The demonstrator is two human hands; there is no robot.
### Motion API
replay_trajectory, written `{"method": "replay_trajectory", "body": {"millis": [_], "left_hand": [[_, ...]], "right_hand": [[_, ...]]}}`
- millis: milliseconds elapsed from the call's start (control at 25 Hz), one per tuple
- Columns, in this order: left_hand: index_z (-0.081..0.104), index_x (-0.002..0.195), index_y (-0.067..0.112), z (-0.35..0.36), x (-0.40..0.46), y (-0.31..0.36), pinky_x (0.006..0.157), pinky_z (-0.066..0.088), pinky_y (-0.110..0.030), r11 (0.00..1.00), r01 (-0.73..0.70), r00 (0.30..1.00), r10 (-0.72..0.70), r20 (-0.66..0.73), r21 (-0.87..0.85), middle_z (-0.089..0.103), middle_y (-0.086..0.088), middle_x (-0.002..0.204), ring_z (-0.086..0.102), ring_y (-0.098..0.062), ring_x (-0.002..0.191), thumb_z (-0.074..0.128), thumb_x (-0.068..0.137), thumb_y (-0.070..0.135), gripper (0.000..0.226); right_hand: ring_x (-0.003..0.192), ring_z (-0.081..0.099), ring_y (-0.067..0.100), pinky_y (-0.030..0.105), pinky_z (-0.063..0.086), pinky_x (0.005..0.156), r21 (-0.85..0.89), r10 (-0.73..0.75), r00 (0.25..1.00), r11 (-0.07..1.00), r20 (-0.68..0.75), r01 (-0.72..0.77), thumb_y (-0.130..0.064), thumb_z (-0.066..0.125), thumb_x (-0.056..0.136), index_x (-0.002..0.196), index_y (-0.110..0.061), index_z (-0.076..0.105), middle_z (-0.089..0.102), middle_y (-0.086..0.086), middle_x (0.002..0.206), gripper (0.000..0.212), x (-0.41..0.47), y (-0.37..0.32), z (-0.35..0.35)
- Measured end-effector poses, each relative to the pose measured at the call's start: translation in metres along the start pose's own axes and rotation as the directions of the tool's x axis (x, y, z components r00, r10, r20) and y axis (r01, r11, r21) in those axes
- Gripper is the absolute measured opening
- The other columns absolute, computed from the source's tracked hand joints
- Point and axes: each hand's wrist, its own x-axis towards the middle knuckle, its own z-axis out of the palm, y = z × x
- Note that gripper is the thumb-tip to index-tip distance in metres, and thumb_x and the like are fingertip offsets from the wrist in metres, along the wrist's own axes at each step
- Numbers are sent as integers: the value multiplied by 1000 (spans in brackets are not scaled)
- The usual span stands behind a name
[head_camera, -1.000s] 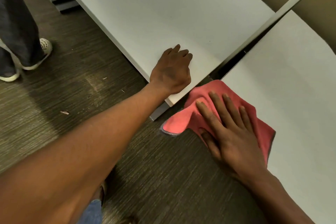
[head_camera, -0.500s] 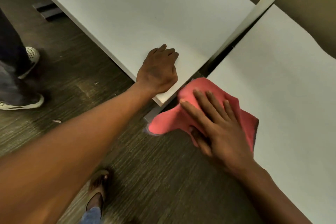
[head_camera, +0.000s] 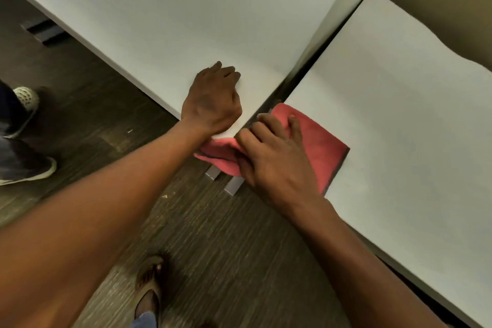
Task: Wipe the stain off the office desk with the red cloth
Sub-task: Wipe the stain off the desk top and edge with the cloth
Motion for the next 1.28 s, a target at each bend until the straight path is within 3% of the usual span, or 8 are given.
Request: {"method": "replay_trajectory", "body": {"millis": [80,200,480,760,920,1040,1160,1280], "left_hand": [[62,126,4,1,0,-1,115,29,-40,1000,-5,1000,5,7,15,62,-12,135,43,-34,141,45,93,16,39],[60,129,5,1,0,-1,118,26,-40,1000,1,1000,-2,21,14,59,-11,141,39,-34,144,46,93,16,40],[59,131,9,2,3,1,114,33,-45,998,-2,1000,1,23,63,59,-10,139,43,-34,140,43,98,37,46],[46,146,15,6,3,2,120,23,-47,989,-21,996,8,91,143,36,-12,160,25,-34,151,37,100,40,54],[41,151,18,6,4,4,120,20,-48,984,-24,992,2,123,178,34,-10,161,22,-33,152,33,100,40,56],[39,152,19,5,4,3,121,20,-48,983,-24,992,0,126,184,32,-9,162,21,-31,152,33,100,41,56],[36,153,20,5,5,3,123,18,-47,985,-25,989,-1,146,172,30,-8,164,19,-30,154,32,101,42,57],[36,153,20,10,5,-2,123,16,-47,985,-23,990,-1,139,171,30,-8,164,18,-30,154,31,101,43,57]], "right_hand": [[159,20,29,63,16,126,-7,-46,998,999,36,46,-41,54,100,154,-39,41,37,0,165,55,-30,16,0],[163,5,24,64,19,125,3,-5,999,1000,50,5,-48,52,99,164,-49,9,5,-9,176,77,-59,35,-4],[159,15,22,59,14,124,51,35,987,998,160,-44,-69,44,85,130,-48,56,47,-13,152,52,10,19,-21],[163,3,25,58,14,127,13,-49,996,999,80,48,-54,51,91,161,-53,16,9,-9,175,78,-44,42,-8],[156,26,29,67,20,121,-26,50,994,999,93,-47,-61,55,86,124,-47,56,52,-9,146,41,0,15,-9],[145,40,28,65,15,123,-12,93,993,996,76,-92,-52,56,90,109,-37,65,67,-6,122,26,17,-6,-8],[150,37,34,62,23,124,-48,-57,998,997,21,58,-37,56,93,125,-31,63,61,2,143,33,-15,-1,-2],[160,17,35,58,16,126,-72,-126,992,989,3,126,-41,50,97,159,-39,34,23,4,173,64,-60,20,1]]}}
